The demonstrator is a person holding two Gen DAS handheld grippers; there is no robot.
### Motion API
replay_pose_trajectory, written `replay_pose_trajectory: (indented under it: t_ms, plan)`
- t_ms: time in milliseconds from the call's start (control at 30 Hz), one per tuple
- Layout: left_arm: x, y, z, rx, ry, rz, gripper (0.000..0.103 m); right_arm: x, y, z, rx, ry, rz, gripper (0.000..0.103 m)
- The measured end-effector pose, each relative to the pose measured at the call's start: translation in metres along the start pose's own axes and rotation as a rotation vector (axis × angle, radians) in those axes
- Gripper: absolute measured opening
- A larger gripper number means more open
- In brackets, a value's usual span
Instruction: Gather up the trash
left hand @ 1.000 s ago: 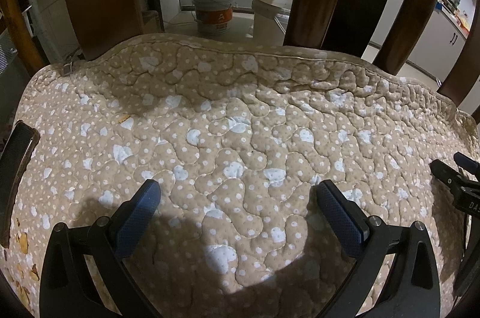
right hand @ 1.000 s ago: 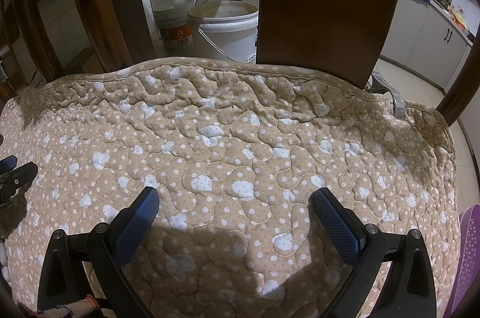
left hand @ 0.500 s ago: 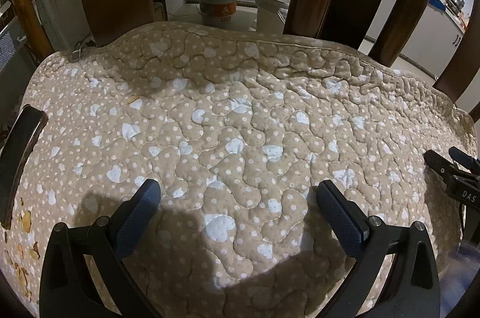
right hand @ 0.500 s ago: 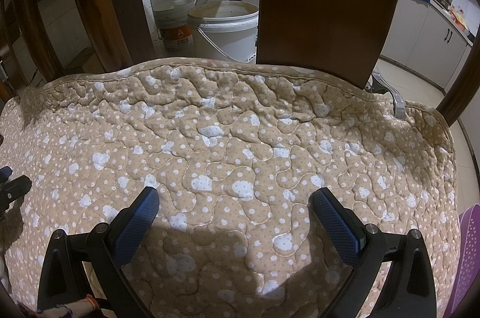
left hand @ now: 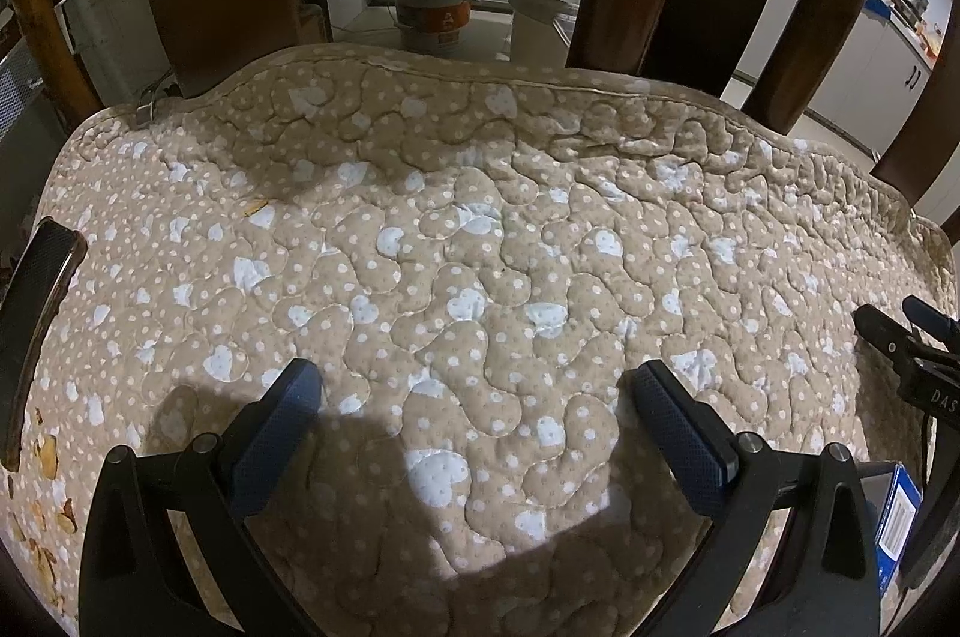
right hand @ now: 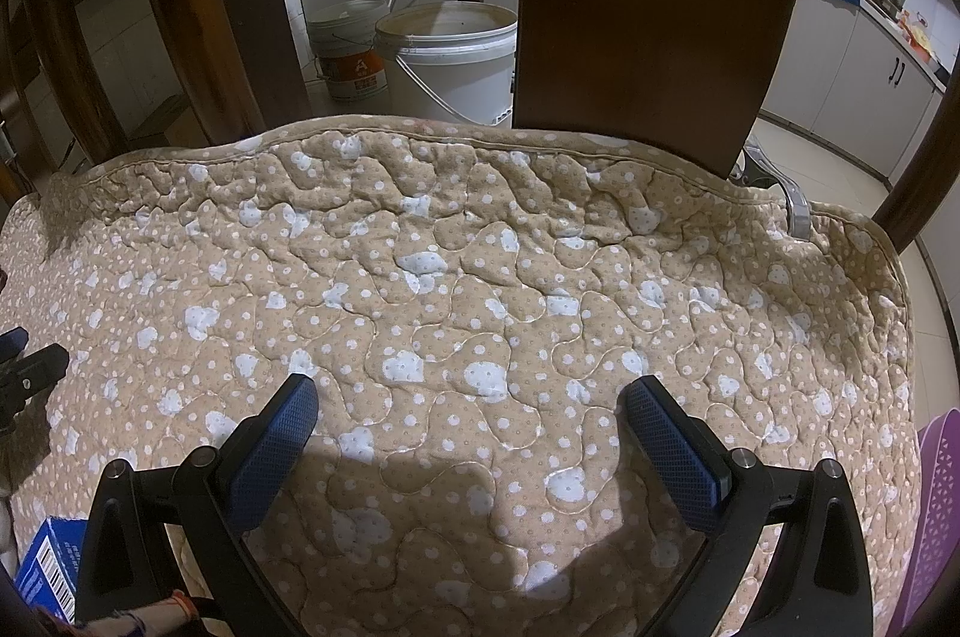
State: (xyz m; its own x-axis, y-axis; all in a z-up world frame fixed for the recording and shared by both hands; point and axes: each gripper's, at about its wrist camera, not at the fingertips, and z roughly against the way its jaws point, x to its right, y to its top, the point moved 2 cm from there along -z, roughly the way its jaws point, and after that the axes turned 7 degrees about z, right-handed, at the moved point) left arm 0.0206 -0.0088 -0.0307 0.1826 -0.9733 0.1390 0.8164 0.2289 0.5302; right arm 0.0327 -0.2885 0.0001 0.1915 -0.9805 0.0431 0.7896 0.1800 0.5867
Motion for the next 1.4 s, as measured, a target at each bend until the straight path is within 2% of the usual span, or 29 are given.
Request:
replay_pose_trajectory:
  t_ms: [133, 500, 633, 667, 733, 800, 900, 967, 1000, 1100, 1133, 1200, 1267, 1333, 1400]
  plan:
    - [-0.004, -0.001, 0.007, 0.01, -0.006, 0.035, 0.103, 0.001, 0.0, 0.001, 0.0, 0.0, 0.0, 0.103]
    - [-0.023, -0.015, 0.049, 0.063, -0.105, 0.132, 0.103, -0.001, -0.001, -0.016, -0.01, 0.011, -0.023, 0.103]
    - [-0.017, -0.018, 0.062, 0.11, -0.082, 0.115, 0.103, 0.016, 0.001, -0.01, 0.033, 0.141, -0.121, 0.103]
    - [-0.016, -0.019, 0.065, 0.12, -0.072, 0.108, 0.103, 0.029, -0.001, -0.007, 0.049, 0.201, -0.208, 0.103]
    - [-0.012, -0.024, 0.069, 0.141, -0.051, 0.095, 0.103, 0.046, -0.002, -0.005, 0.048, 0.265, -0.333, 0.103]
    - [-0.01, -0.026, 0.075, 0.157, -0.033, 0.081, 0.103, 0.05, 0.001, -0.006, 0.018, 0.275, -0.358, 0.103]
    - [-0.005, -0.023, 0.08, 0.18, -0.013, 0.064, 0.103, 0.044, 0.009, -0.008, -0.042, 0.251, -0.288, 0.103]
    - [-0.001, -0.023, 0.085, 0.199, -0.004, 0.042, 0.103, 0.044, 0.014, -0.001, -0.048, 0.282, -0.275, 0.079]
    - [0.002, -0.024, 0.089, 0.209, -0.002, 0.027, 0.103, 0.047, 0.015, 0.009, -0.018, 0.321, -0.299, 0.06]
    - [0.011, -0.032, 0.101, 0.23, -0.005, -0.028, 0.103, 0.054, 0.014, 0.048, 0.095, 0.356, -0.327, 0.063]
    - [0.015, -0.037, 0.105, 0.226, -0.013, -0.051, 0.103, 0.056, 0.011, 0.065, 0.147, 0.362, -0.318, 0.073]
    - [0.02, -0.046, 0.11, 0.205, -0.041, -0.077, 0.103, 0.06, -0.003, 0.099, 0.229, 0.373, -0.289, 0.086]
    - [0.026, -0.058, 0.116, 0.173, -0.095, -0.09, 0.103, 0.068, -0.024, 0.122, 0.27, 0.401, -0.291, 0.086]
    - [0.033, -0.067, 0.121, 0.143, -0.144, -0.097, 0.103, 0.073, -0.04, 0.131, 0.264, 0.42, -0.299, 0.086]
    - [0.043, -0.076, 0.123, 0.112, -0.177, -0.117, 0.103, 0.081, -0.058, 0.134, 0.224, 0.355, -0.279, 0.085]
